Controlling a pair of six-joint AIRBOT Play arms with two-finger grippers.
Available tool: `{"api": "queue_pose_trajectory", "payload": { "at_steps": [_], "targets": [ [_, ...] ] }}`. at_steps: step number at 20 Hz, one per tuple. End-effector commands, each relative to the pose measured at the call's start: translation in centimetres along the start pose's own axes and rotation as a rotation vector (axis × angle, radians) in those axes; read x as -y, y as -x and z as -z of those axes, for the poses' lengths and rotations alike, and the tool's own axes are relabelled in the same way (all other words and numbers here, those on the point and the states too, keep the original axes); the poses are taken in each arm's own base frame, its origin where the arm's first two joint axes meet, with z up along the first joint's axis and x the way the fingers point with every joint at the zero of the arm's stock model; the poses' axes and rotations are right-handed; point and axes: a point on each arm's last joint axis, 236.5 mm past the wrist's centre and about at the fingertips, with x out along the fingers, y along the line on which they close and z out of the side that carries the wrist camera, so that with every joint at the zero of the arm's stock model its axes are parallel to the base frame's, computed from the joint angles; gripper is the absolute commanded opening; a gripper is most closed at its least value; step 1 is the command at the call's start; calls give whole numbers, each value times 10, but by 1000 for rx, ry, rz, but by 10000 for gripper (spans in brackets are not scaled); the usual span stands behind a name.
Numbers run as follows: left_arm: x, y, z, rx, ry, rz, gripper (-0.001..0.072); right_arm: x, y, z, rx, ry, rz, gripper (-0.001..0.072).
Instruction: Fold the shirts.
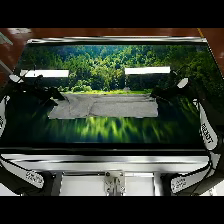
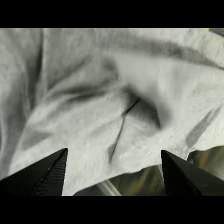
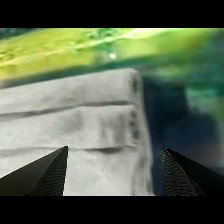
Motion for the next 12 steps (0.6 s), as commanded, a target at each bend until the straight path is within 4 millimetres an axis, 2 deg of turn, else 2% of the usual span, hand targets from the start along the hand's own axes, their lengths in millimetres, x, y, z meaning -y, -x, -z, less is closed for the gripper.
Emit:
{"api": "queue_pose_trajectory", "payload": {
  "at_steps": [1, 3, 5, 7, 10, 11, 12],
  "targets": [
    [-3, 22, 10, -38, 2, 1, 702, 17, 6, 19, -94, -98, -29, 695],
    [4, 31, 10, -19, -36, 3, 699, 15, -1, 36, -179, -172, -100, 695],
    [13, 36, 10, -6, -63, 1, 687, 3, -12, 49, -242, -188, -175, 695],
    [25, 41, 11, 6, -88, 0, 687, -12, -22, 49, -242, -184, -222, 675],
    [51, 43, 16, 15, -139, 17, 686, -19, -29, 31, -157, -162, -217, 161],
    [63, 42, 16, 22, -158, 32, 633, -26, -25, 28, -141, -137, -233, 57],
    [77, 40, 15, 38, -175, 52, 527, -32, -16, 24, -122, -88, -242, 56]
  ]
}}
